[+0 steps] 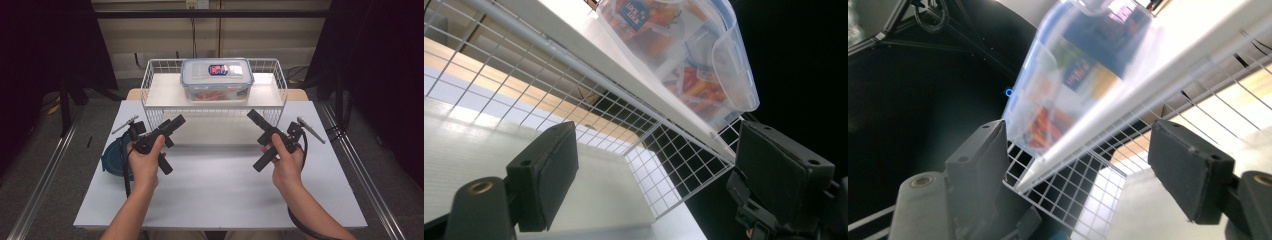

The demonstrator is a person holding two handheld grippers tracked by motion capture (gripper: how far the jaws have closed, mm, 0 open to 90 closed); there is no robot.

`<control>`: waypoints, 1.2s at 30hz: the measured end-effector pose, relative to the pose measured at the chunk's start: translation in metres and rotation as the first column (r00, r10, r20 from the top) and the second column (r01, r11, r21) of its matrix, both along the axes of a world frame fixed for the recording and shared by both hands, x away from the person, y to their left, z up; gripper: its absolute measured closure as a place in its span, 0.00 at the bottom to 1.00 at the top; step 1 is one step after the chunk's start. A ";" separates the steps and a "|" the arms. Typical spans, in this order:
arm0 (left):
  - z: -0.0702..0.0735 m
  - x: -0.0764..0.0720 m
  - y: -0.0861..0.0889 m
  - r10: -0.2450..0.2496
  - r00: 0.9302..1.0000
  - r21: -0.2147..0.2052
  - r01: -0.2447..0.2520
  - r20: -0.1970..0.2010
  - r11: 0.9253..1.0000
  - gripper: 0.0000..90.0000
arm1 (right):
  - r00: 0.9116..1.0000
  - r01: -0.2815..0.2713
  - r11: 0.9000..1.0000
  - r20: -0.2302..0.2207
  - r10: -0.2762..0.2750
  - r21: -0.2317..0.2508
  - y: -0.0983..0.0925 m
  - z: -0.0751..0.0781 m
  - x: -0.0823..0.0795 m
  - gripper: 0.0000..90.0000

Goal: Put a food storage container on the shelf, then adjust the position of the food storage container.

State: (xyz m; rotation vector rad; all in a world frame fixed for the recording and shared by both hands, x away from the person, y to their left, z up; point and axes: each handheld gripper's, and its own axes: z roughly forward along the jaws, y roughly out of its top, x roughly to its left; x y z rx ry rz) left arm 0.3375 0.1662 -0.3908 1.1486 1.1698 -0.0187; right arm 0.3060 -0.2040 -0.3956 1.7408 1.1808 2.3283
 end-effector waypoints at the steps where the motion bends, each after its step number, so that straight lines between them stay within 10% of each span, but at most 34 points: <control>1: -0.001 0.000 0.001 0.002 1.000 0.008 -0.002 -0.002 1.000 0.19 | 1.000 -0.003 1.000 -0.004 0.003 -0.001 0.000 -0.002 -0.001 0.27; 23: -0.004 -0.007 0.039 0.047 0.998 0.057 -0.045 -0.040 0.997 0.21 | 0.999 -0.007 0.999 -0.049 0.005 -0.043 -0.018 -0.035 -0.016 0.26; 36: 0.008 -0.009 0.081 0.088 0.994 0.215 -0.072 -0.064 0.974 0.49 | 0.998 -0.016 0.999 -0.069 0.013 -0.049 -0.020 -0.042 -0.016 0.26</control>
